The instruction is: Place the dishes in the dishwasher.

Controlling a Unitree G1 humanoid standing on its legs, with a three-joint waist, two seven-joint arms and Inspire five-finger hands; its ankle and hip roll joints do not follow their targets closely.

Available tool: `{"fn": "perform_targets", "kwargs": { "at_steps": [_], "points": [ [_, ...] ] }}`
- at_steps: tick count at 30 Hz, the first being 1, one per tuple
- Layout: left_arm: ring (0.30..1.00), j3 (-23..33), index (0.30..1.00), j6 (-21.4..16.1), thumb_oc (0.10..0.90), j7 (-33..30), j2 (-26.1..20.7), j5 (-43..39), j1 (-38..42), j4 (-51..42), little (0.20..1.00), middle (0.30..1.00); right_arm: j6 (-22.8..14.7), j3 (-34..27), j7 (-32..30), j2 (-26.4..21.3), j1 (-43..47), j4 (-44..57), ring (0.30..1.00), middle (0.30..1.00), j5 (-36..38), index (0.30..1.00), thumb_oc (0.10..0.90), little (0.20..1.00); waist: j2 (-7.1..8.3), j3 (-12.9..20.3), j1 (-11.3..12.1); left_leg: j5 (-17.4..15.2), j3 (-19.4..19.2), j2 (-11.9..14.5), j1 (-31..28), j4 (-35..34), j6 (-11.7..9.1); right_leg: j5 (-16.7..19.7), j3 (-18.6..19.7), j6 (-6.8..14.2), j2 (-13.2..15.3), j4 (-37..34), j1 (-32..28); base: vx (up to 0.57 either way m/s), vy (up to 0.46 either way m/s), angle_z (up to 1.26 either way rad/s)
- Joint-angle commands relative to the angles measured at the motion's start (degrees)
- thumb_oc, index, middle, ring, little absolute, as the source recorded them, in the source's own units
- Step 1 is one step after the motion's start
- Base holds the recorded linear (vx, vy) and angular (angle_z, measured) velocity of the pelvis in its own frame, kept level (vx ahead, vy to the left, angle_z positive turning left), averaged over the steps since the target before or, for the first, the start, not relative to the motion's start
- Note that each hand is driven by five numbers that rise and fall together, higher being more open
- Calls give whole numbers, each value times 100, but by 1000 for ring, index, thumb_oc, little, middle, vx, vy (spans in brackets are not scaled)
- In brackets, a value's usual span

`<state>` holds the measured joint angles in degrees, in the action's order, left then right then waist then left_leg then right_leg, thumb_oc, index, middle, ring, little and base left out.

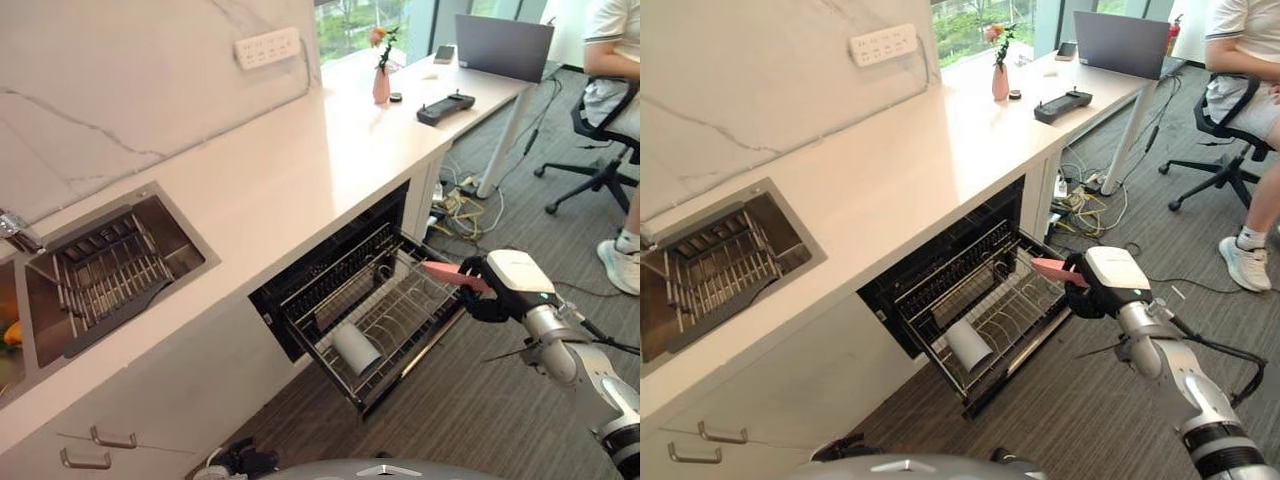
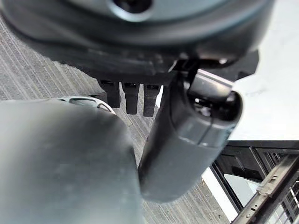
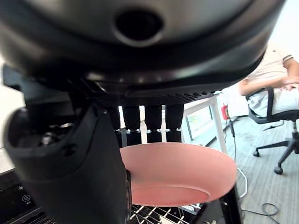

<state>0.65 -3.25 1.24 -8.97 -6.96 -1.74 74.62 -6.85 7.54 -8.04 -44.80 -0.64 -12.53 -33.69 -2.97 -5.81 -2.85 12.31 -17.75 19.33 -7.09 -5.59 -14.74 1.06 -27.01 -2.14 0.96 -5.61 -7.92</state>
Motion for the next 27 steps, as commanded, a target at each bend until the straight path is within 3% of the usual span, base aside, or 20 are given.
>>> {"fn": "perform_targets", "kwargs": {
  "at_steps": [1, 3, 4, 8, 12, 18, 25, 26, 27],
  "points": [
    [900, -488, 900, 93, 800, -15, -205, 254, -262, 404, 900, 900, -172, -261, -224, -6, 724, 184, 300, 300, 18, 300, 400, 300, 41, 13, 253, -538, 45, -259, 314, 520, 505, -247, 517, 1199, 1276, 216, -187, 0, 0, 45],
    [900, -488, 900, 93, 800, -15, -205, 254, -262, 404, 900, 900, -172, -261, -224, -6, 724, 183, 300, 300, 18, 300, 400, 300, 41, 13, 252, -538, 45, -259, 314, 520, 505, -247, 517, 1199, 1276, 216, -187, 29, 66, 38],
    [900, -525, 900, 96, 800, -33, -290, 277, -209, 414, 900, 900, -143, -15, -144, 71, 842, 95, 300, 300, -46, 300, 400, 300, 104, 68, 358, -662, 77, -452, 347, 379, 590, -167, 388, 1290, 1437, 232, -174, 64, 161, 29],
    [900, -579, 900, 89, 800, -11, -305, 334, -223, 402, 900, 900, -186, 275, 2, 176, 885, 34, 300, 300, -88, 300, 400, 300, 171, 60, 469, -672, 160, -558, 401, 296, 637, -135, 284, 1340, 1530, 272, -159, 30, 97, 39],
    [900, -588, 900, 81, 800, 0, -325, 324, -244, 392, 900, 900, -212, 413, 86, 212, 842, -8, 300, 300, -156, 300, 400, 300, 202, 38, 539, -665, 212, -572, 446, 267, 635, -133, 201, 1355, 1543, 270, -164, 18, 37, 34],
    [900, -696, 900, 66, 800, 104, -333, 164, -279, 282, 900, 900, -82, 737, -64, 148, 1164, -954, 300, 300, -302, 300, 400, 300, 214, -63, 719, -574, 372, -527, 662, 254, 589, -134, 12, 1353, 1493, 229, -128, -5, 13, 17],
    [900, -875, 900, 49, 800, 147, -432, 176, -359, 221, 900, 900, 54, 975, -360, -264, 1717, -1749, 300, 300, -745, 300, 400, 300, 165, -152, 905, -450, 516, -452, 887, 239, 485, -124, -220, 1354, 1423, 152, -135, 3, -1, 17],
    [900, -882, 900, 57, 800, 160, -467, 180, -387, 238, 900, 900, 74, 1013, -474, -362, 1839, -1862, 528, 528, -873, 528, 552, 528, 150, -173, 920, -432, 529, -443, 917, 231, 474, -120, -236, 1357, 1421, 149, -131, 1, 9, 12],
    [900, -880, 900, 57, 800, 160, -466, 180, -386, 238, 900, 900, 73, 1020, -479, -361, 1846, -1869, 528, 528, -873, 528, 552, 528, 149, -173, 917, -431, 530, -442, 917, 230, 474, -120, -237, 1356, 1420, 149, -131, 16, 22, 10]
  ]
}}
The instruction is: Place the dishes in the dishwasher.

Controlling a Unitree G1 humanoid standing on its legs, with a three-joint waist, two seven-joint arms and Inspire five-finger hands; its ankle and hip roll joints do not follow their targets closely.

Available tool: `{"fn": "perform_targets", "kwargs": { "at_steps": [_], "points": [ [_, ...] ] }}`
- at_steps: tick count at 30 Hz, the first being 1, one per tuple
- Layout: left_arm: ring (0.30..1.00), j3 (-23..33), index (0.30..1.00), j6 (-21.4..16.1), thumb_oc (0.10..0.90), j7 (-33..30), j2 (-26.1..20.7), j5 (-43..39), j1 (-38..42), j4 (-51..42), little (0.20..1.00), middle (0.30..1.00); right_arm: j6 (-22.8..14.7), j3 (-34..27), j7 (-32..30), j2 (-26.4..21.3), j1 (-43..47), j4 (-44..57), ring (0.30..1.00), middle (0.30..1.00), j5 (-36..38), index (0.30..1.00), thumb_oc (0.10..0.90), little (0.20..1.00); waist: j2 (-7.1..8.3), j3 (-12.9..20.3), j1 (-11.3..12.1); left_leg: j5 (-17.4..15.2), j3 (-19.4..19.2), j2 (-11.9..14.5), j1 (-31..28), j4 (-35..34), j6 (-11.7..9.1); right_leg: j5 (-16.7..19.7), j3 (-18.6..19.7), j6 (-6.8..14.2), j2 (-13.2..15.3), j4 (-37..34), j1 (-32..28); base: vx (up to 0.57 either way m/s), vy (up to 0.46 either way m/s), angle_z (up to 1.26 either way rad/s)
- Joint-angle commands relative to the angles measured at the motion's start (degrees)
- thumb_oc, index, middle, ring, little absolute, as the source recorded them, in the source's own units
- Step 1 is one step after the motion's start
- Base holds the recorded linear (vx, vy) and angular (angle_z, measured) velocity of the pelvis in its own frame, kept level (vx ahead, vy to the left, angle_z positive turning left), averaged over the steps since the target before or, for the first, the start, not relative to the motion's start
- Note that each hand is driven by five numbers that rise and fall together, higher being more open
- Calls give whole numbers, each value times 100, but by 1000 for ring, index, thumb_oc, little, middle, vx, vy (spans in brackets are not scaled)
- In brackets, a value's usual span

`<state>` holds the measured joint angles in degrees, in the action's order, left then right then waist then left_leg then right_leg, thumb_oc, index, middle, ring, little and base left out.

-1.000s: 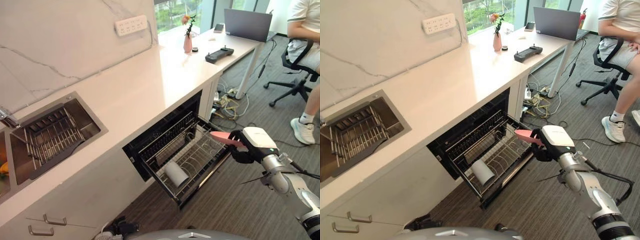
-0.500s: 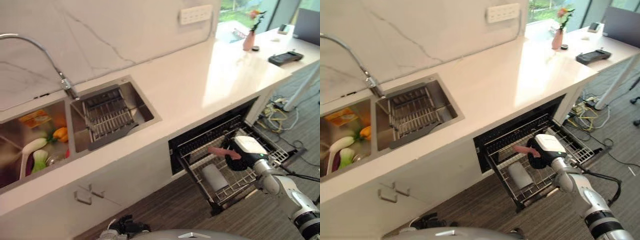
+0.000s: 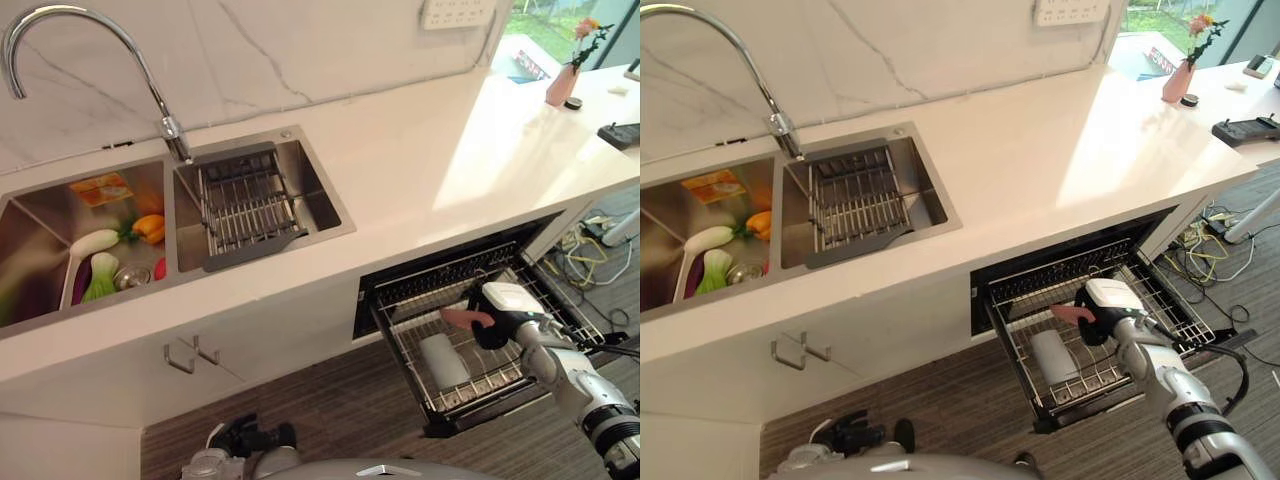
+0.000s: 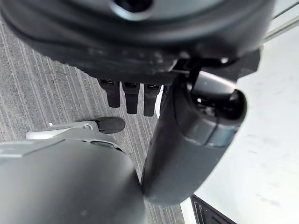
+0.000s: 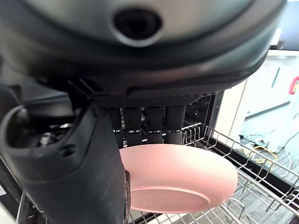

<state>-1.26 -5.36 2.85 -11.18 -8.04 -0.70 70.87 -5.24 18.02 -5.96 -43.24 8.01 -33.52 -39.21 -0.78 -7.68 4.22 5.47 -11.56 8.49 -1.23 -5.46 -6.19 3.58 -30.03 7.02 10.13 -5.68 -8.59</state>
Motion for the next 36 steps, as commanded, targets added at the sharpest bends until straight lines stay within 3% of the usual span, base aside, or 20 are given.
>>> {"fn": "perform_targets", "kwargs": {
  "at_steps": [1, 6, 10, 19, 24, 25, 26, 27, 28, 30, 36],
  "points": [
    [900, -680, 900, 278, 800, 16, -277, 310, -508, 640, 900, 900, -76, 35, -708, -511, 1027, 48, 900, 900, -354, 900, 800, 900, -80, 13, 215, 257, -98, 644, 332, 204, -385, -368, 57, 445, 507, 146, -64, 12, 14, 4],
    [900, -628, 900, 275, 800, -9, -302, 302, -531, 690, 900, 900, -90, -21, -626, -358, 908, 26, 900, 900, -126, 900, 800, 900, -68, 18, 179, 234, -129, 630, 289, 181, -373, -353, 101, 452, 528, 139, -65, 0, 0, 0],
    [900, -599, 900, 271, 800, -17, -211, 280, -519, 684, 900, 900, -189, -182, -341, -23, 388, 320, 900, 900, 415, 900, 800, 900, -39, 52, 18, 152, -223, 600, 147, 180, -328, -337, 221, 453, 579, 168, -58, 15, 6, -3],
    [900, -756, 900, 241, 800, 34, -82, 428, -365, 522, 900, 900, -318, -965, -157, -152, -305, 1432, 900, 900, 966, 900, 800, 900, 21, 117, -259, 4, -395, 562, -30, 298, -267, -363, 468, 458, 642, 305, 8, 1, -6, -14],
    [900, -612, 900, 277, 800, 11, -20, 354, -135, 618, 900, 900, -104, -2596, -648, -512, -669, 2325, 900, 900, 1338, 900, 800, 900, 63, 175, -681, -271, -753, 529, -251, 569, -203, -295, 883, 484, 709, 409, 161, -9, -10, -32],
    [900, -452, 900, 272, 800, -41, -18, 310, -90, 667, 900, 900, -21, -3298, -968, -505, -858, 2440, 900, 900, 1415, 900, 800, 900, 56, 185, -883, -396, -954, 493, -390, 621, -175, -280, 1095, 504, 738, 459, 277, -7, 8, -73],
    [900, -479, 900, 270, 800, -42, -19, 309, -82, 672, 900, 900, -16, -3352, -955, -497, -911, 2474, 865, 865, 1415, 865, 776, 865, 56, 183, -822, -403, -992, 491, -408, 620, -174, -282, 1136, 505, 742, 473, 296, 16, -6, -73],
    [900, -402, 900, 258, 800, -59, 12, 281, -54, 672, 900, 900, 115, -3732, -1183, -498, -1077, 1951, 300, 300, 1607, 300, 400, 300, 52, 220, -980, -437, -1150, 467, -515, 593, -155, -238, 1265, 514, 749, 510, 401, 15, -2, -101],
    [900, -417, 900, 257, 800, -60, 17, 280, -52, 674, 900, 900, 103, -3747, -1189, -507, -1092, 1941, 300, 300, 1615, 300, 400, 300, 48, 222, -941, -437, -1179, 464, -531, 583, -154, -240, 1296, 515, 751, 520, 418, 34, -12, -69],
    [900, -436, 900, 249, 800, 1, 80, 207, 26, 640, 900, 900, 367, -4401, -1450, -488, -1631, 594, 300, 300, 2000, 300, 400, 300, 25, 292, -1145, -383, -1342, 457, -659, 421, -166, -214, 1384, 554, 732, 547, 515, 38, -21, -47],
    [900, -724, 900, 214, 800, 93, 184, 125, 188, 241, 900, 900, 628, -4472, -1115, -112, -2328, 530, 300, 300, 1594, 300, 400, 300, -71, 278, -1301, -304, -1327, 454, -711, 266, -175, -218, 1366, 560, 731, 554, 514, 13, -43, -18]
  ]
}}
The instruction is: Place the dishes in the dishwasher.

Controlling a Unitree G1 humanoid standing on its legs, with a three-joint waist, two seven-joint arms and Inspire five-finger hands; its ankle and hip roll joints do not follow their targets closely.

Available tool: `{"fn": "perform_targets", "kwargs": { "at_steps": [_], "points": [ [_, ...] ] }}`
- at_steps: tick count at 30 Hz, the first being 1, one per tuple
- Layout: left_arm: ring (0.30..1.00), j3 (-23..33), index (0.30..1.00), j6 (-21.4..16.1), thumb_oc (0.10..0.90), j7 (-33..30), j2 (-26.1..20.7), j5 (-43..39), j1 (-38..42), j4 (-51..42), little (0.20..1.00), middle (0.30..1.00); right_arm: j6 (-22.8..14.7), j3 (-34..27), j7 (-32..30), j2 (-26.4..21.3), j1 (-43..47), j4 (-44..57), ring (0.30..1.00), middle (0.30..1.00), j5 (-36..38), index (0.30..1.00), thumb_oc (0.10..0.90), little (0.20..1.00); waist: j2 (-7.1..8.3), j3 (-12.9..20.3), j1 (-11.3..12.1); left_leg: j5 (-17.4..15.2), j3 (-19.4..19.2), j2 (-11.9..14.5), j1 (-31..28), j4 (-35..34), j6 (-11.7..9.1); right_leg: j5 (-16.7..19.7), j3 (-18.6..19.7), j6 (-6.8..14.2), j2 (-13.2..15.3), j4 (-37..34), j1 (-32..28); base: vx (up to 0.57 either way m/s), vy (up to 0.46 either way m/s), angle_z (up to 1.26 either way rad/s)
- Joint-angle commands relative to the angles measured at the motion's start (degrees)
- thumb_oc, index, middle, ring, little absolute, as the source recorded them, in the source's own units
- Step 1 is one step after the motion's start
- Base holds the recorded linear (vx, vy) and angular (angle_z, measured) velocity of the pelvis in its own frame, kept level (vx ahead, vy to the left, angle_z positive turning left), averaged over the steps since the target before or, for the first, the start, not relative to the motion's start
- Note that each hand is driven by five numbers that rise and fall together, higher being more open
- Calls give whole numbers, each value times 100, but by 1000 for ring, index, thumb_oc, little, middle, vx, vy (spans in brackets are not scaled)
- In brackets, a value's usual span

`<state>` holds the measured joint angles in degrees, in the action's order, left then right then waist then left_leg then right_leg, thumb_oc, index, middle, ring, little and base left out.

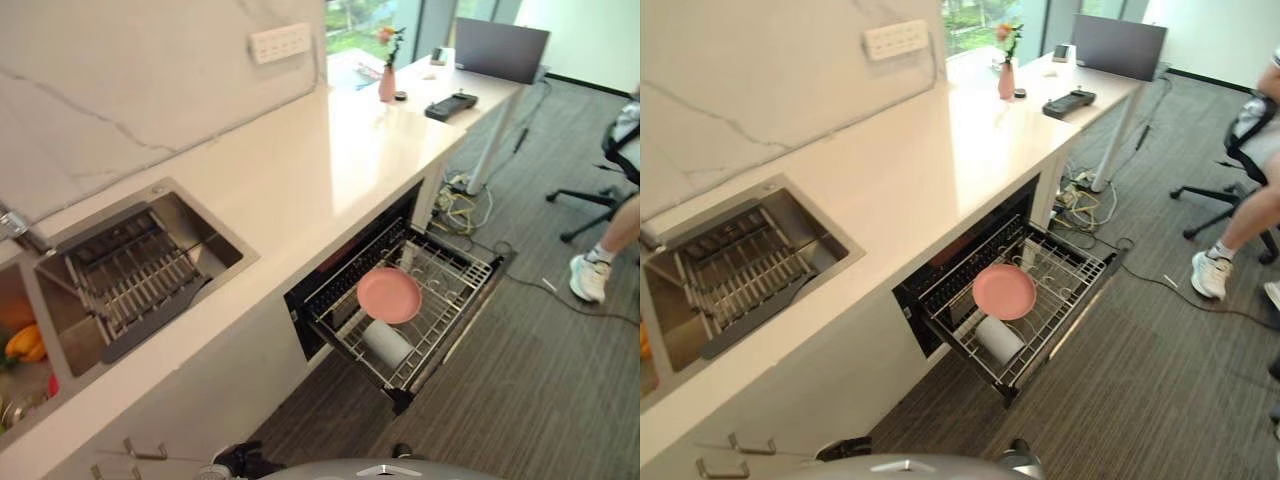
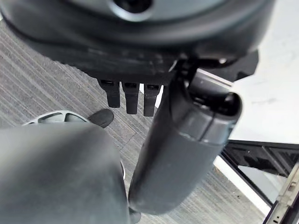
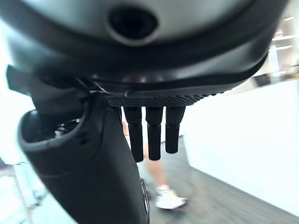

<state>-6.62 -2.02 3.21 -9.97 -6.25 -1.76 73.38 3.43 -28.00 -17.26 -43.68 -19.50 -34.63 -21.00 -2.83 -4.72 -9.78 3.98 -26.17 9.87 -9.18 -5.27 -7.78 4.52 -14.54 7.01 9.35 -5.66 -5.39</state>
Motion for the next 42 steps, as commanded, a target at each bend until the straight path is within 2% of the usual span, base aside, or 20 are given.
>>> {"fn": "perform_targets", "kwargs": {
  "at_steps": [1, 4, 6, 8, 10, 11, 15, 16, 17, 19, 21, 22, 24, 25, 32, 35, 39, 40, 41, 42],
  "points": [
    [900, -362, 900, -119, 800, 90, 109, -177, 348, -182, 900, 900, -276, 506, 152, 51, 605, 531, 300, 300, -212, 300, 400, 300, 85, -45, 101, -137, 186, 311, 105, 222, -25, -320, -246, 556, 816, 523, 138, -10, -31, -28],
    [900, -521, 900, -97, 800, 101, 129, -306, 390, -265, 900, 900, -372, 1052, 240, 175, 1011, 310, 300, 300, -20, 300, 400, 300, 33, -86, 109, -90, 252, 319, 140, 206, -51, -333, -348, 543, 814, 478, 52, -29, -28, -12],
    [900, -660, 900, -16, 800, 106, 101, -238, 413, -127, 900, 900, -483, 1828, 424, 365, 1528, 311, 300, 300, 130, 300, 400, 300, -57, -137, 230, 30, 393, 343, 257, 190, -101, -369, -542, 499, 798, 428, -65, -39, -20, 18],
    [900, -677, 900, 1, 800, 123, 76, -146, 391, -38, 900, 900, -517, 2055, 481, 409, 1684, 235, 300, 300, 170, 300, 400, 300, -73, -141, 249, 78, 467, 358, 298, 166, -120, -379, -639, 484, 792, 400, -128, -14, -18, 42],
    [900, -718, 900, 61, 800, 83, -23, 90, 301, 159, 900, 900, -611, 2580, 552, 642, 2077, -212, 300, 300, 502, 300, 400, 300, -135, -171, 522, 211, 697, 375, 481, 124, -185, -392, -974, 448, 791, 334, -271, -25, -20, 68],
    [900, -707, 900, 60, 800, 83, -25, 91, 304, 160, 900, 900, -626, 2602, 543, 642, 2105, -242, 300, 300, 509, 300, 400, 300, -132, -172, 492, 215, 719, 375, 493, 126, -186, -391, -997, 447, 789, 326, -281, -51, -5, 83],
    [900, -839, 900, 144, 800, 179, -232, 391, 220, 338, 900, 900, -702, 3089, 639, 883, 2971, -2321, 300, 300, 1249, 300, 400, 300, -374, -194, 1058, 337, 1414, 385, 950, 82, -437, -519, -1902, 497, 802, 205, -686, 21, -4, 106],
    [900, -836, 900, 144, 800, 179, -231, 391, 221, 338, 900, 900, -706, 3093, 638, 883, 2978, -2327, 300, 300, 1251, 300, 400, 300, -375, -197, 1050, 337, 1420, 385, 951, 83, -437, -519, -1908, 497, 800, 203, -691, -27, 54, 151],
    [900, -870, 900, 149, 800, 155, -372, 383, 144, 372, 900, 900, -708, 3159, 619, 782, 3326, -2447, 300, 300, 1357, 300, 400, 300, -440, -208, 1260, 397, 1589, 347, 1103, 71, -475, -500, -2156, 530, 823, 175, -762, -13, 44, 122],
    [900, -858, 900, 153, 800, 135, -428, 374, 130, 389, 900, 900, -746, 3249, 598, 713, 3545, -2489, 300, 300, 1381, 300, 400, 300, -462, -226, 1338, 417, 1711, 318, 1200, 69, -484, -485, -2316, 556, 851, 164, -807, -22, 58, 73],
    [900, -960, 900, 132, 800, 125, -574, 501, 44, 410, 900, 900, -812, 3543, 636, 310, 4085, -2098, 300, 300, 1148, 300, 400, 300, -475, -286, 1620, 445, 1915, 227, 1402, 77, -470, -466, -2591, 599, 925, 216, -842, -11, 102, 60],
    [900, -951, 900, 131, 800, 126, -561, 506, 48, 410, 900, 900, -808, 3554, 642, 299, 4103, -2101, 300, 300, 1147, 300, 400, 300, -483, -290, 1595, 447, 1932, 217, 1411, 78, -466, -467, -2611, 605, 931, 220, -847, 15, 121, 43],
    [900, -1056, 900, 107, 800, 153, -601, 681, -107, 469, 900, 900, -868, 3783, 692, 18, 4438, -1770, 300, 300, 876, 300, 400, 300, -471, -320, 1727, 423, 2022, 104, 1491, 76, -438, -453, -2719, 630, 1025, 261, -859, 30, 146, 43],
    [900, -706, 900, 200, 800, -37, -756, 503, -191, 688, 900, 900, -922, 3977, 710, -212, 4761, -1507, 300, 300, 706, 300, 400, 300, -428, -332, 1913, 394, 2118, -22, 1587, 72, -388, -415, -2835, 660, 1140, 329, -844, 42, 139, 40],
    [900, 269, 900, 267, 800, -314, -1205, 464, -254, 1274, 900, 900, -1019, 4531, 607, -508, 5774, -841, 300, 300, 397, 300, 400, 300, -164, -495, 2287, 443, 2223, -174, 2143, 58, -310, -293, -2865, 742, 1377, 481, -390, 39, 78, 18],
    [900, 243, 900, 171, 800, -435, -1296, 330, -10, 1028, 900, 900, -1045, 4719, 437, -383, 6138, -736, 300, 300, 478, 300, 400, 300, -81, -596, 2439, 474, 2299, -164, 2355, 55, -311, -291, -2948, 746, 1370, 493, -305, 34, 33, 16],
    [900, 257, 900, 152, 800, -520, -1314, 172, 234, 851, 900, 900, -1008, 4742, 434, -113, 5851, -455, 300, 300, 434, 300, 400, 300, 52, -582, 2412, 432, 2320, -178, 2344, 59, -286, -315, -3024, 750, 1358, 509, -362, 88, 26, 26],
    [900, 251, 900, 180, 800, -480, -1230, 165, 310, 848, 900, 900, -1008, 4783, 485, 41, 5679, -345, 361, 361, 373, 361, 441, 361, 109, -556, 2359, 398, 2297, -178, 2311, 61, -267, -321, -3014, 749, 1359, 538, -371, 87, 40, 12],
    [900, 221, 900, 202, 800, -451, -1199, 169, 314, 832, 900, 900, -985, 4774, 544, 111, 5497, -268, 862, 862, 312, 862, 775, 862, 162, -519, 2327, 355, 2287, -196, 2275, 62, -238, -333, -2994, 748, 1391, 598, -368, 125, 78, 10],
    [900, 204, 900, 213, 800, -412, -1130, 168, 332, 808, 900, 900, -970, 4766, 636, 198, 5282, -216, 900, 900, 256, 900, 800, 900, 192, -503, 2240, 292, 2275, -209, 2214, 60, -198, -336, -2953, 739, 1417, 689, -360, 114, 107, 3]
  ]
}}
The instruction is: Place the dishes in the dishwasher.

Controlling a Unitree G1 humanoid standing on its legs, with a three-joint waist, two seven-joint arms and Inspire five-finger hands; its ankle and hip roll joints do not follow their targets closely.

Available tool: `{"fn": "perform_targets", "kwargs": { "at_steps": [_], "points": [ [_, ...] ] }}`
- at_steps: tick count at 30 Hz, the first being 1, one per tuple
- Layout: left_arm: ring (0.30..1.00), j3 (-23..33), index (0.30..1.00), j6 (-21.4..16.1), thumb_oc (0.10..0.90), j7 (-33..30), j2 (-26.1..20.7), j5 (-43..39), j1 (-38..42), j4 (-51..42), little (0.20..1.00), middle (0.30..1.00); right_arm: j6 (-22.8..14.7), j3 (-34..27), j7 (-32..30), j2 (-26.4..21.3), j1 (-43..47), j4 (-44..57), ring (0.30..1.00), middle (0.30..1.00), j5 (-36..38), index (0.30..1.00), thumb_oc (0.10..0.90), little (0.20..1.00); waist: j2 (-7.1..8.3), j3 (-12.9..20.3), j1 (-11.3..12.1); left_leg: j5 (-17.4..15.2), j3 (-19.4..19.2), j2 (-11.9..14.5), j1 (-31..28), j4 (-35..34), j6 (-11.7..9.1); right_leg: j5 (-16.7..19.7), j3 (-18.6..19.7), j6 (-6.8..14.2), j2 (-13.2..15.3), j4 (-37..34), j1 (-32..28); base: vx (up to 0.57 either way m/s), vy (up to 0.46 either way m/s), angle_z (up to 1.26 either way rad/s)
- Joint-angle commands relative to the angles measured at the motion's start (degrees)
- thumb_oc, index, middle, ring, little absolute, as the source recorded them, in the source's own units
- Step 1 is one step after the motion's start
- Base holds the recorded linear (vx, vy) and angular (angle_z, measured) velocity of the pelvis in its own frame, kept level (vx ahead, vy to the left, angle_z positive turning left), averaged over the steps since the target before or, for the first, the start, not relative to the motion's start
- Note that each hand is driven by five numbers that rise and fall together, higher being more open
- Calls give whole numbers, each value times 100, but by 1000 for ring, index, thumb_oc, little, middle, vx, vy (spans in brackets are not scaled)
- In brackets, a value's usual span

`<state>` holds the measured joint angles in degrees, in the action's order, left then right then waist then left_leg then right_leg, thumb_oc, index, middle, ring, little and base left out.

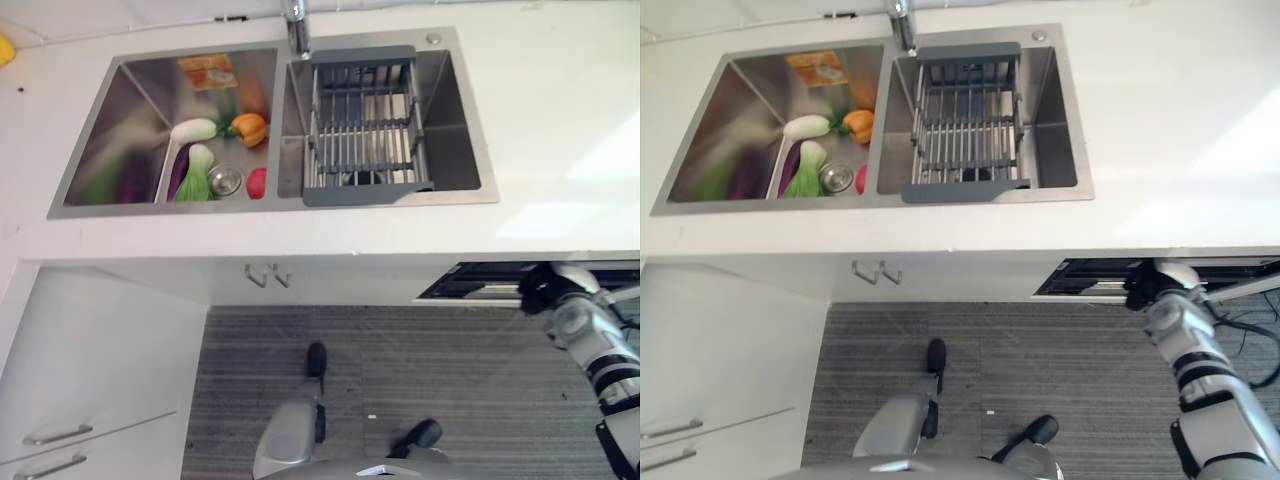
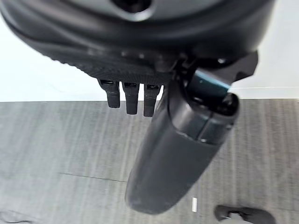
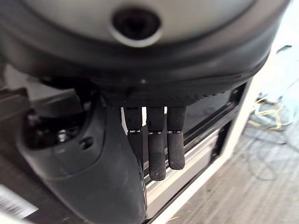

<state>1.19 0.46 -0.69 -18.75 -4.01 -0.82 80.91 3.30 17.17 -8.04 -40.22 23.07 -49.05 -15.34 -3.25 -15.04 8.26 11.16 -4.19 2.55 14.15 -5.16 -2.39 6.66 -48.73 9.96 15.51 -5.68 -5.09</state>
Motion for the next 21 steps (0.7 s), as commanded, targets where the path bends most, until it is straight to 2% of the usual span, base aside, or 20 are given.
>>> {"fn": "perform_targets", "kwargs": {
  "at_steps": [1, 2, 4, 5, 6, 7, 9, 10, 11, 12, 13, 14, 15, 16, 19, 21],
  "points": [
    [900, -622, 900, -27, 800, 7, -174, -84, 237, 44, 900, 900, -929, 170, -211, 14, 703, 1305, 900, 900, -340, 900, 800, 900, 278, 544, 323, -489, 55, 500, -227, 54, -670, -569, 556, 432, 859, 860, -375, 114, 153, 3],
    [900, -691, 900, -46, 800, 25, -85, -100, 240, 36, 900, 900, -916, 81, -167, 197, 390, 1265, 900, 900, -318, 900, 800, 900, 320, 561, 206, -555, 12, 485, -347, 58, -611, -562, 658, 424, 908, 1023, -358, 129, 203, 3],
    [900, -845, 900, -148, 800, 112, 209, -186, 295, -180, 900, 900, -891, -187, -54, 694, -614, 767, 900, 900, -172, 900, 800, 900, 387, 646, -238, -740, -95, 377, -743, 50, -416, -321, 1021, 423, 1042, 1648, -296, 184, 278, 6],
    [900, -866, 900, -148, 800, 112, 198, -191, 269, -189, 900, 900, -900, -200, -60, 703, -651, 770, 900, 900, -177, 900, 800, 900, 406, 658, -217, -748, -106, 361, -756, 50, -406, -334, 1039, 428, 1072, 1683, -286, 166, 234, 30],
    [900, -907, 900, -176, 800, 139, 261, -227, 273, -277, 900, 900, -881, -251, 3, 842, -897, 532, 900, 900, -110, 900, 800, 900, 414, 680, -336, -792, -102, 300, -866, 44, -324, -216, 1152, 423, 1115, 1955, -253, 104, 178, 41],
    [900, -951, 900, -200, 800, 182, 330, -278, 273, -336, 900, 900, -874, -293, 55, 965, -1151, 231, 900, 900, -59, 900, 800, 900, 442, 699, -452, -834, -110, 186, -1002, 36, -205, -14, 1419, 452, 1196, 2369, -137, 164, 268, 41],
    [900, -954, 900, -153, 800, 265, 433, -439, 375, -314, 900, 900, -809, -372, 188, 1213, -1504, -209, 900, 900, 30, 900, 800, 900, 434, 689, -704, -822, -85, 33, -1243, 16, 49, 213, 2262, 334, 1130, 3098, 296, 118, 283, 33],
    [900, -945, 900, -120, 800, 329, 507, -492, 414, -202, 900, 900, -758, -476, 300, 1451, -1821, -639, 900, 900, 247, 900, 800, 900, 363, 671, -920, -875, 55, 33, -1435, 16, 131, -8, 3261, 225, 609, 3628, 701, 66, 172, 28],
    [900, -946, 900, -121, 800, 329, 508, -492, 415, -202, 900, 900, -758, -477, 300, 1450, -1821, -640, 900, 900, 248, 900, 800, 900, 354, 684, -907, -870, 45, 44, -1419, 16, 130, 4, 3271, 219, 596, 3621, 722, 146, 32, 41],
    [900, -961, 900, -106, 800, 369, 579, -582, 520, -71, 900, 900, -740, -660, 293, 1705, -2093, -1045, 900, 900, 669, 900, 800, 900, 289, 641, -1107, -842, 191, 82, -1539, 16, 110, -777, 3915, -10, -84, 3418, 931, 73, -35, 36],
    [900, -962, 900, -107, 800, 369, 579, -582, 522, -70, 900, 900, -742, -661, 292, 1704, -2090, -1048, 900, 900, 670, 900, 800, 900, 277, 644, -1106, -838, 192, 97, -1531, 16, 106, -761, 3908, -16, -101, 3397, 929, 121, -127, 31],
    [900, -995, 900, -91, 800, 386, 621, -548, 563, 101, 900, 900, -720, -842, 345, 1933, -2255, -1473, 900, 900, 1189, 900, 800, 900, 298, 695, -1212, -878, 273, 28, -1546, 95, 61, -1032, 4085, -95, -375, 2410, 771, 48, -94, 18],
    [900, -996, 900, -93, 800, 386, 619, -549, 562, 103, 900, 900, -722, -841, 345, 1934, -2256, -1475, 900, 900, 1192, 900, 800, 900, 293, 680, -1221, -885, 283, 37, -1567, 94, 57, -1025, 4068, -98, -385, 2376, 727, 127, -210, 24],
    [900, -1018, 900, -103, 800, 542, 632, -492, 455, 212, 900, 900, -629, -796, 536, 2087, -2403, -1909, 900, 900, 1316, 900, 800, 900, 365, 778, -1309, -1021, 257, -20, -1659, 197, 25, -1003, 4348, -140, -626, 1408, 539, 75, -155, 31],
    [900, -877, 900, -70, 800, 545, 628, -524, 472, 276, 900, 900, -571, -707, 646, 2197, -2461, -2339, 900, 900, 1199, 900, 800, 900, 453, 885, -1243, -1214, 158, -43, -1718, 475, -43, -952, 4179, -96, -558, 1022, 209, 57, -188, 28],
    [900, -846, 900, -65, 800, 574, 643, -605, 448, 217, 900, 900, -498, -633, 778, 2230, -2489, -2571, 900, 900, 1099, 900, 800, 900, 443, 899, -1214, -1207, 93, 10, -1628, 772, -205, -929, 4081, -168, -619, 741, 44, 2, -217, 20]
  ]
}}
